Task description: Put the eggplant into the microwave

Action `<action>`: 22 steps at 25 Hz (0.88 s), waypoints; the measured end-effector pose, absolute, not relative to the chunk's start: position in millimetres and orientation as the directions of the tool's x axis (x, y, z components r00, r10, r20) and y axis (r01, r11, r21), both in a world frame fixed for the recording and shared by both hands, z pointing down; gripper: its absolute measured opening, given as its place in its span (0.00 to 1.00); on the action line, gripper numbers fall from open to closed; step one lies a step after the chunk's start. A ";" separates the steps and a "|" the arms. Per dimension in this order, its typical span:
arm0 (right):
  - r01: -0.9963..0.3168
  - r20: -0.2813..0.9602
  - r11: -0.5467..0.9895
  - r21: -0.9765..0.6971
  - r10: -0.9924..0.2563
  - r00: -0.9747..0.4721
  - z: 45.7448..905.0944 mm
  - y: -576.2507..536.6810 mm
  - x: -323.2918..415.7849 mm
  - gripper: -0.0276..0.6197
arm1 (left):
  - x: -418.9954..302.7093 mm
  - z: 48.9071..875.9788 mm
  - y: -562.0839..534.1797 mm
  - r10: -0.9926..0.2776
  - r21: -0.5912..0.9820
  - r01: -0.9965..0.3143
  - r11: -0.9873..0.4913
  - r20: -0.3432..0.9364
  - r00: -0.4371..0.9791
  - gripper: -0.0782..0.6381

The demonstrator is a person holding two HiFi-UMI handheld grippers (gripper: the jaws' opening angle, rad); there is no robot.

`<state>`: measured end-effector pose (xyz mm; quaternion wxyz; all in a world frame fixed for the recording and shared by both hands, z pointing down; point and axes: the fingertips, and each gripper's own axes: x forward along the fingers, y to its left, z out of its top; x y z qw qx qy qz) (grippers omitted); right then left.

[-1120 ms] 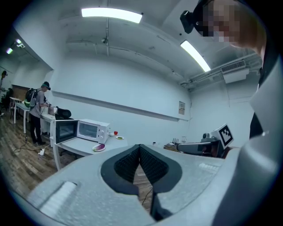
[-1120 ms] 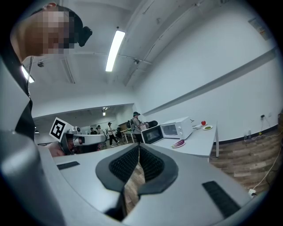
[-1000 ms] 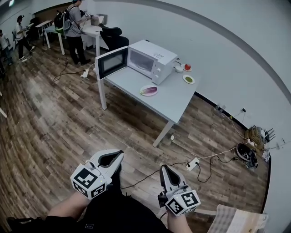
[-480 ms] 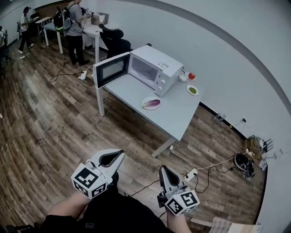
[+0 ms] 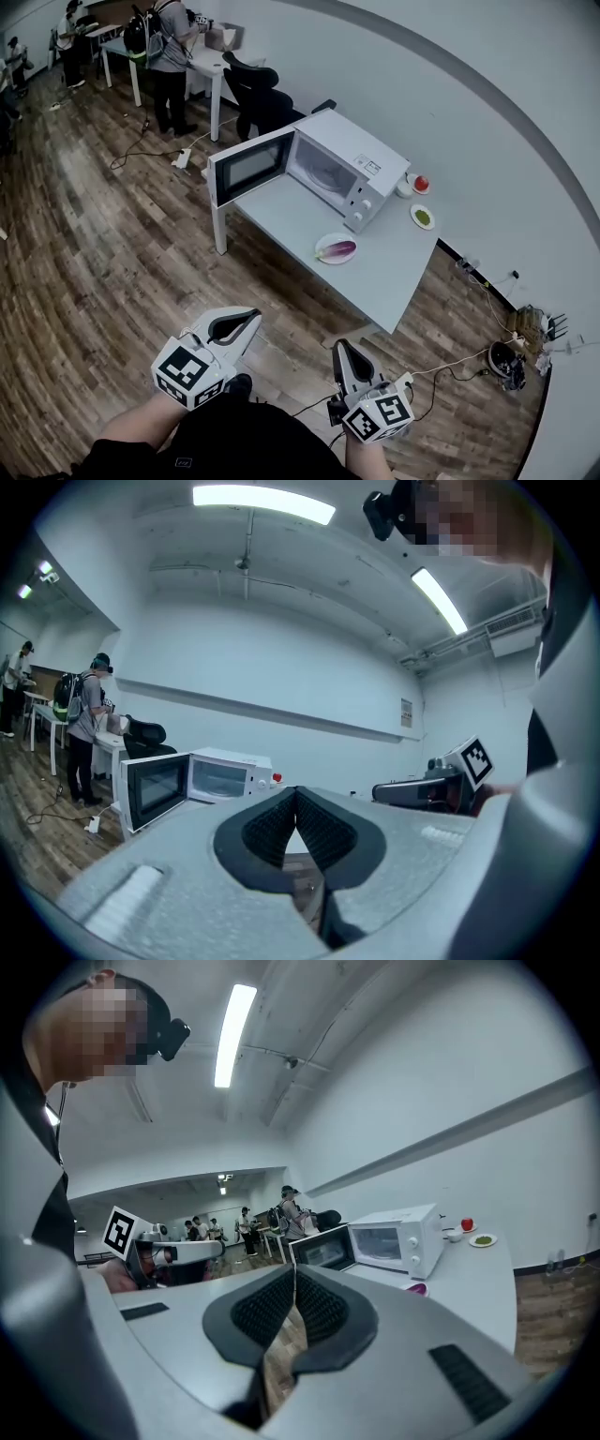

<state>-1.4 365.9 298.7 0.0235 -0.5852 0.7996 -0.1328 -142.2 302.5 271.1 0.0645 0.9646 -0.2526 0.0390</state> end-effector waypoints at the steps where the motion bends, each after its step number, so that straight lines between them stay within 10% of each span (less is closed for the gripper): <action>1: -0.930 0.117 0.281 -0.237 -0.942 -0.314 297.3 354.2 -4.2 0.07 | -144.0 271.3 292.3 -0.479 0.105 -0.489 -0.866 0.112 0.871 0.12; 22: -0.939 0.185 0.260 -0.227 -0.935 -0.304 325.7 221.2 53.2 0.07 | -87.5 290.3 160.1 -0.478 0.138 -0.501 -0.855 0.166 0.862 0.12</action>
